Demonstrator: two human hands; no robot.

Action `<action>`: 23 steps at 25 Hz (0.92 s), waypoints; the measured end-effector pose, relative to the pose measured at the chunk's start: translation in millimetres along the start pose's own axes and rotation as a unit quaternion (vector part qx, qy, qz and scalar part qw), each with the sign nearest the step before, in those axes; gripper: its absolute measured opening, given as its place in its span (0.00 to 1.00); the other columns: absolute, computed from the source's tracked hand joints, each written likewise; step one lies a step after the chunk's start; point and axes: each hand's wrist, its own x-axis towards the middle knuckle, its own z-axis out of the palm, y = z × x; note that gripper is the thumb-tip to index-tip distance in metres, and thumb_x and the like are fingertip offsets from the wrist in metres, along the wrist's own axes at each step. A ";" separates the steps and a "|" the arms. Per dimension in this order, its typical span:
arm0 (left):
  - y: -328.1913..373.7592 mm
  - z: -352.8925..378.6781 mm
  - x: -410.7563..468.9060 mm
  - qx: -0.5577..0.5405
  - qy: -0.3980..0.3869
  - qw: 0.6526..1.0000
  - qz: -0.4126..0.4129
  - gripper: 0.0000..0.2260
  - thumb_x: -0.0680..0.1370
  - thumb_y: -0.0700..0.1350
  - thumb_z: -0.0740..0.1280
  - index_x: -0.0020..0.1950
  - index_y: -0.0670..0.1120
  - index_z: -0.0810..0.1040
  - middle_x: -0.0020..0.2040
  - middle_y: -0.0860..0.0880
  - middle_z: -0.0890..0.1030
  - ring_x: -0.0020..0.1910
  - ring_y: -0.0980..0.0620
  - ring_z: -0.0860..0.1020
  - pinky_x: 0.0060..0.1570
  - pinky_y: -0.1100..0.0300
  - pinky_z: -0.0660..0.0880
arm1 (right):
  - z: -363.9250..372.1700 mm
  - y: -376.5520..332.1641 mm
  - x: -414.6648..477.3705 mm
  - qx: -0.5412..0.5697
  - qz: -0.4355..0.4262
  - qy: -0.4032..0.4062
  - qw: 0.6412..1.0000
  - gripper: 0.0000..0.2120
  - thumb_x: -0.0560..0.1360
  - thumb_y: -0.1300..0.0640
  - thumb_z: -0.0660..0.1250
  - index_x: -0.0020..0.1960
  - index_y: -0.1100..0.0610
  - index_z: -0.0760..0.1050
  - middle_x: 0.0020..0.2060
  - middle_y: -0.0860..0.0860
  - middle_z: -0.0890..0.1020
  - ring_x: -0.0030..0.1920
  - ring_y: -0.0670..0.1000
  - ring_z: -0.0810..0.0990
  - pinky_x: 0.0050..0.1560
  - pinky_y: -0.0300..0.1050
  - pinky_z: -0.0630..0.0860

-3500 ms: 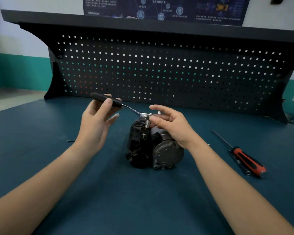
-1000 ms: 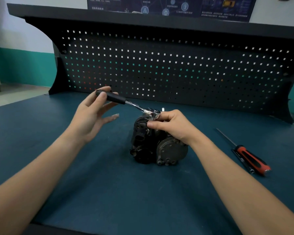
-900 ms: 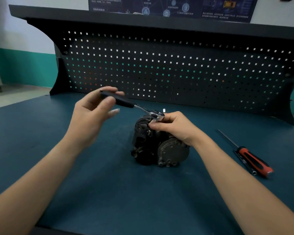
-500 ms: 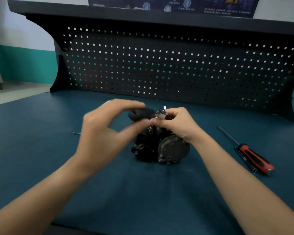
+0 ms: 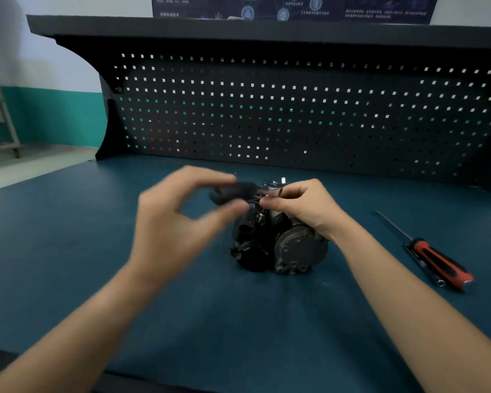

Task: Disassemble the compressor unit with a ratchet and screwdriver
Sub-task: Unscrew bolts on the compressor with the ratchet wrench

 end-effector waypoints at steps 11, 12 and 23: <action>-9.2 -1.6 0.1 -0.066 0.061 0.988 -0.125 0.07 0.71 0.46 0.72 0.47 0.56 0.78 0.42 0.63 0.82 0.44 0.66 0.78 0.49 0.70 0.72 | 32.6 -3.9 -20.6 -0.127 -0.044 0.185 0.973 0.12 0.70 0.49 0.71 0.35 0.56 0.82 0.29 0.48 0.82 0.35 0.46 0.79 0.41 0.46 0.75; -23.5 -7.4 9.5 -0.108 0.072 0.973 -0.192 0.07 0.73 0.43 0.70 0.47 0.55 0.78 0.40 0.64 0.82 0.43 0.67 0.78 0.49 0.67 0.73 | 29.5 -4.6 -20.3 -0.122 -0.039 0.176 0.976 0.11 0.71 0.50 0.71 0.33 0.55 0.81 0.27 0.46 0.80 0.33 0.44 0.77 0.40 0.42 0.74; 18.5 11.7 -18.7 0.085 0.053 0.995 0.018 0.10 0.70 0.51 0.70 0.48 0.50 0.76 0.48 0.62 0.77 0.47 0.61 0.76 0.53 0.67 0.71 | 39.7 -0.7 -18.6 -0.172 -0.029 0.241 0.955 0.19 0.68 0.42 0.68 0.34 0.58 0.80 0.28 0.49 0.80 0.34 0.49 0.77 0.35 0.45 0.71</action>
